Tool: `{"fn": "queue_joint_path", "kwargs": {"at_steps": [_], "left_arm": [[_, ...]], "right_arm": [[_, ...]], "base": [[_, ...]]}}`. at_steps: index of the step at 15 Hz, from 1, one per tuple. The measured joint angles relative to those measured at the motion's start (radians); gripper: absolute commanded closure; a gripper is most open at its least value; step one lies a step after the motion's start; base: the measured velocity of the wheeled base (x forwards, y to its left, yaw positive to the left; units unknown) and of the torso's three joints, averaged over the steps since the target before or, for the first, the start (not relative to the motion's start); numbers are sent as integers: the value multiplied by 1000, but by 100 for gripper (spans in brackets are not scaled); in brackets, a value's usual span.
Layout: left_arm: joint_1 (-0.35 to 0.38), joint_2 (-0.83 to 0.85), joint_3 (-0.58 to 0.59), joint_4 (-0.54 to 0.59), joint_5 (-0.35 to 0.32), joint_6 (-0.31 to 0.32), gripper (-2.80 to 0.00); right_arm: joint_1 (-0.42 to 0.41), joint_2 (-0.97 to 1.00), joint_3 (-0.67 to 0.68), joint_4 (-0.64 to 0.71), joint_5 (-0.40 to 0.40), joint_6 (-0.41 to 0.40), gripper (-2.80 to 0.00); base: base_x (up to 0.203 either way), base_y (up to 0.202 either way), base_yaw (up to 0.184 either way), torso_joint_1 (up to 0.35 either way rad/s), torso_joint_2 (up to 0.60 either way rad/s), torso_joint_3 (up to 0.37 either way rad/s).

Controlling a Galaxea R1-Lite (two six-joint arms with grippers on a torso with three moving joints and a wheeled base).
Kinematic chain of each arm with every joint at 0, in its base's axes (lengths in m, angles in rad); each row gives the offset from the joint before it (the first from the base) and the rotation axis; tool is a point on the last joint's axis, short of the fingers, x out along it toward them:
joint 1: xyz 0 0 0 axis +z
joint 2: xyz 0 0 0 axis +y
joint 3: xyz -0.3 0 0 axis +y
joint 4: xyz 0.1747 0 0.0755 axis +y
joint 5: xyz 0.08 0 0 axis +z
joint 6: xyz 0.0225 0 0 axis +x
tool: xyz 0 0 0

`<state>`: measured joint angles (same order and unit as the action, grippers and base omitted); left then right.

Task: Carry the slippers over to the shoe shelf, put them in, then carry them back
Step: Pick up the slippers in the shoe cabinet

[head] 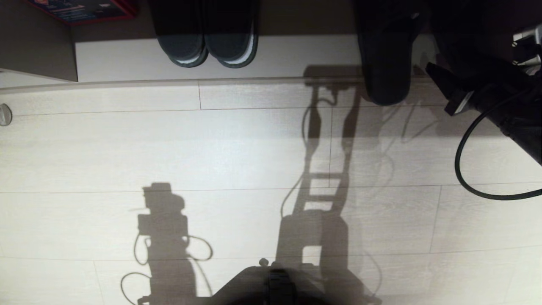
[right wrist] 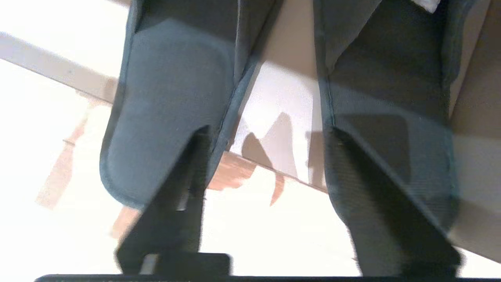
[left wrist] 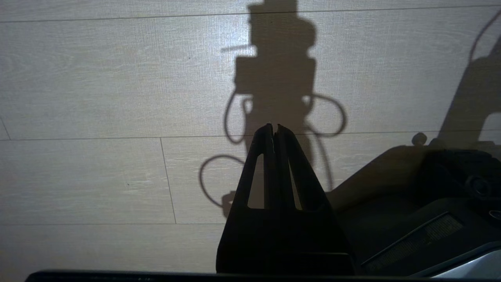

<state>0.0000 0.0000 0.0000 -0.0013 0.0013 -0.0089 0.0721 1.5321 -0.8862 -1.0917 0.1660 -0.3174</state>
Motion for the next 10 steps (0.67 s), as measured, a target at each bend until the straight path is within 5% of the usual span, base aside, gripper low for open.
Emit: {"fn": "queue_joint_path", "kwargs": {"at_steps": [10], "left_arm": [[0, 0, 0, 0, 0, 0, 0]], "right_arm": [[25, 54, -130, 1, -80, -47, -280]], "base": [[0, 0, 0, 0, 0, 0]]}}
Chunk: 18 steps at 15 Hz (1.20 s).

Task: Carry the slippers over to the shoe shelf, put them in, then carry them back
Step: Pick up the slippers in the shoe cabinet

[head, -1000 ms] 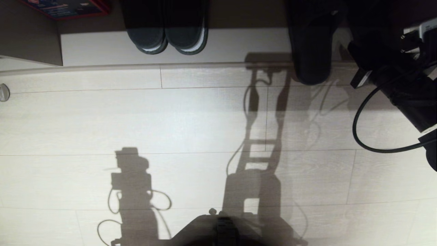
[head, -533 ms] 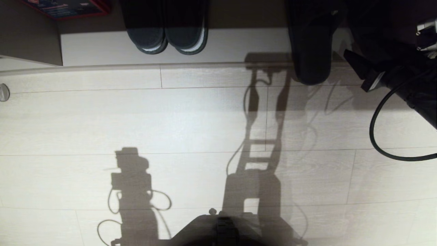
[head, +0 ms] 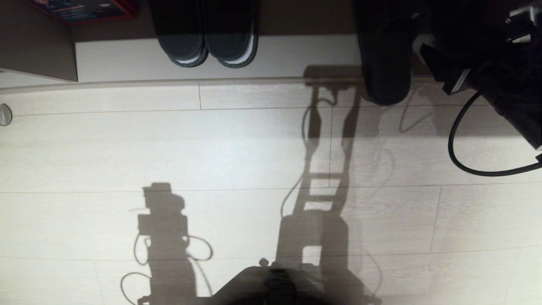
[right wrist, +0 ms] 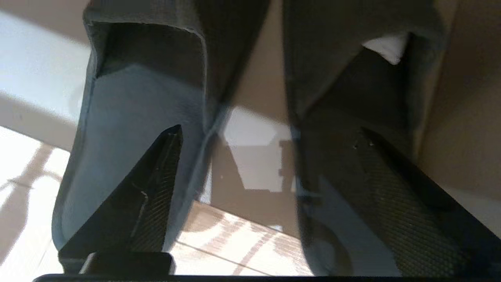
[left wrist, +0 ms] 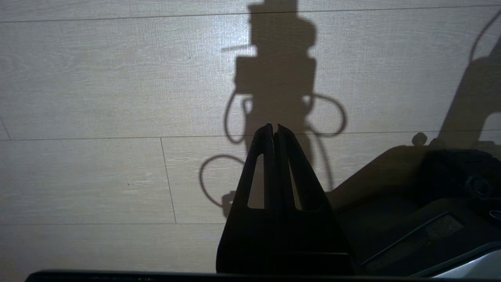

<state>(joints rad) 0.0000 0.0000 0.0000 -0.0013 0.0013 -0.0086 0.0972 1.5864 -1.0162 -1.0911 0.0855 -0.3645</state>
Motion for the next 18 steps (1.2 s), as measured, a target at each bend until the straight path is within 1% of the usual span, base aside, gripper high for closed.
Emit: {"fn": "queue_joint_path", "kwargs": {"at_steps": [3, 7, 9, 16, 18], "left_arm": [[0, 0, 0, 0, 0, 0, 0], [0, 0, 0, 0, 0, 0, 0], [0, 0, 0, 0, 0, 0, 0], [0, 0, 0, 0, 0, 0, 0], [0, 0, 0, 0, 0, -1, 0]], "right_arm": [[34, 40, -32, -7, -37, 3, -280], [46, 89, -119, -27, -99, 5, -280], [50, 107, -177, -28, -143, 9, -280], [59, 172, -244, -45, -147, 33, -280], [60, 184, -247, -47, -145, 58, -280]], "base": [[0, 0, 0, 0, 0, 0], [0, 0, 0, 0, 0, 0], [0, 0, 0, 0, 0, 0], [0, 0, 0, 0, 0, 0], [0, 0, 0, 0, 0, 0]]}}
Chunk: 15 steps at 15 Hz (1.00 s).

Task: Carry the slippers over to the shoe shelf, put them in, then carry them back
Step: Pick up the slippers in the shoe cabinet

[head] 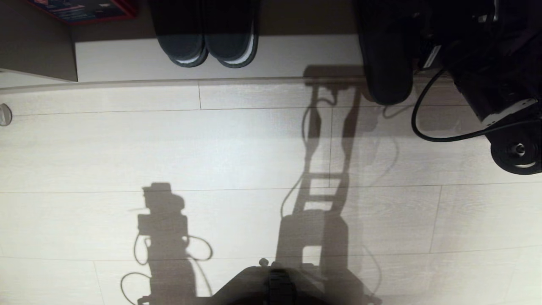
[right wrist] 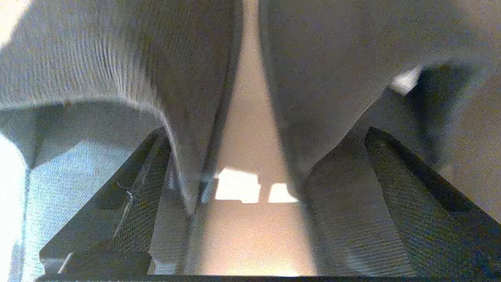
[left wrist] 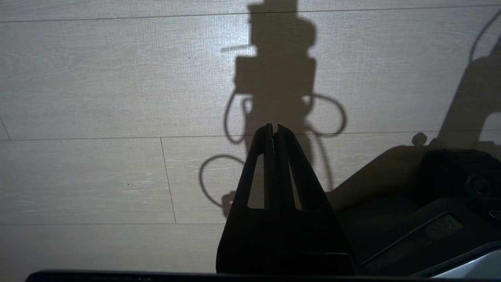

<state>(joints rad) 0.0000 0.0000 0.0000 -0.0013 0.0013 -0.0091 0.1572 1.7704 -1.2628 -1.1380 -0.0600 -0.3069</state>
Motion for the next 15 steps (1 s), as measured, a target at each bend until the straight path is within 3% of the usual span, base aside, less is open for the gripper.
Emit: {"fn": "queue_joint_path", "kwargs": {"at_steps": [4, 15], "left_arm": [[0, 0, 0, 0, 0, 0, 0], [0, 0, 0, 0, 0, 0, 0]], "right_arm": [[0, 33, -33, -10, 3, 48, -280], [-10, 155, -263, -15, 11, 53, -280]], "base": [[0, 0, 0, 0, 0, 0], [0, 0, 0, 0, 0, 0]]}}
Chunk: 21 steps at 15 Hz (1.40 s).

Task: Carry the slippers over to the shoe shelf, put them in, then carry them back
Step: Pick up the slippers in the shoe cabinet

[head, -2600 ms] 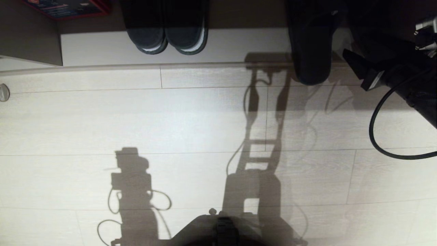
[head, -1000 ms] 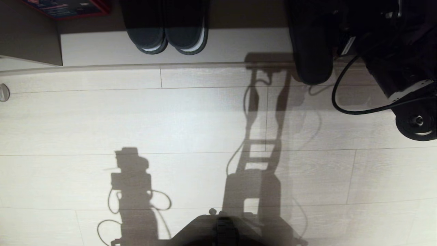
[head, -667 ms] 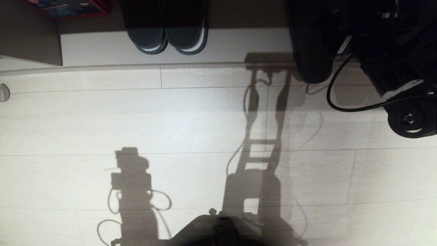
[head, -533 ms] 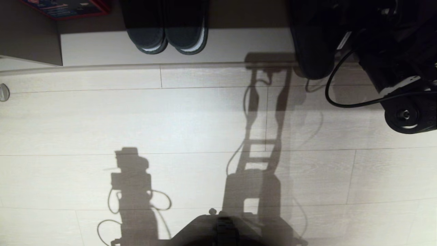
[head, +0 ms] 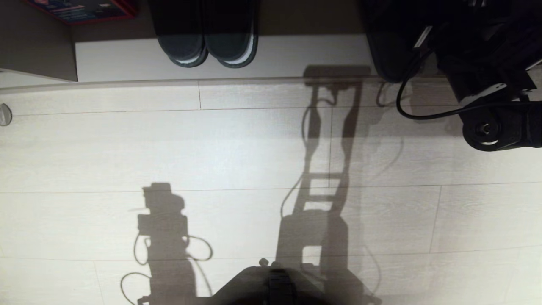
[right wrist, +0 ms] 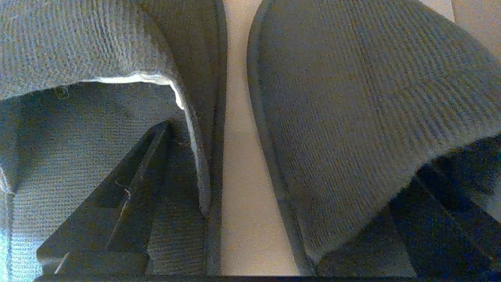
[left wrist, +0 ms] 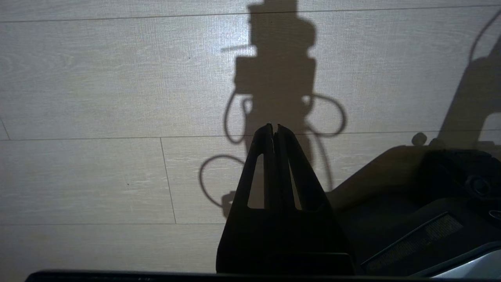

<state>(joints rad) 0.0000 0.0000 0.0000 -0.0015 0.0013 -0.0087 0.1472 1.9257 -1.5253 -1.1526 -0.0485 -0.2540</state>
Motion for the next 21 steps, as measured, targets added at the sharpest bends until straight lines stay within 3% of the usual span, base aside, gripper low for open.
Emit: {"fn": "queue_joint_path", "kwargs": {"at_steps": [10, 18, 21], "left_arm": [[0, 0, 0, 0, 0, 0, 0], [0, 0, 0, 0, 0, 0, 0], [0, 0, 0, 0, 0, 0, 0]], "right_arm": [[1, 58, -53, -46, 10, 20, -280], [4, -73, 205, -10, 41, 16, -280], [4, -97, 215, 1, 41, 16, -280]], "base": [[0, 0, 0, 0, 0, 0], [0, 0, 0, 0, 0, 0], [0, 0, 0, 0, 0, 0]]}}
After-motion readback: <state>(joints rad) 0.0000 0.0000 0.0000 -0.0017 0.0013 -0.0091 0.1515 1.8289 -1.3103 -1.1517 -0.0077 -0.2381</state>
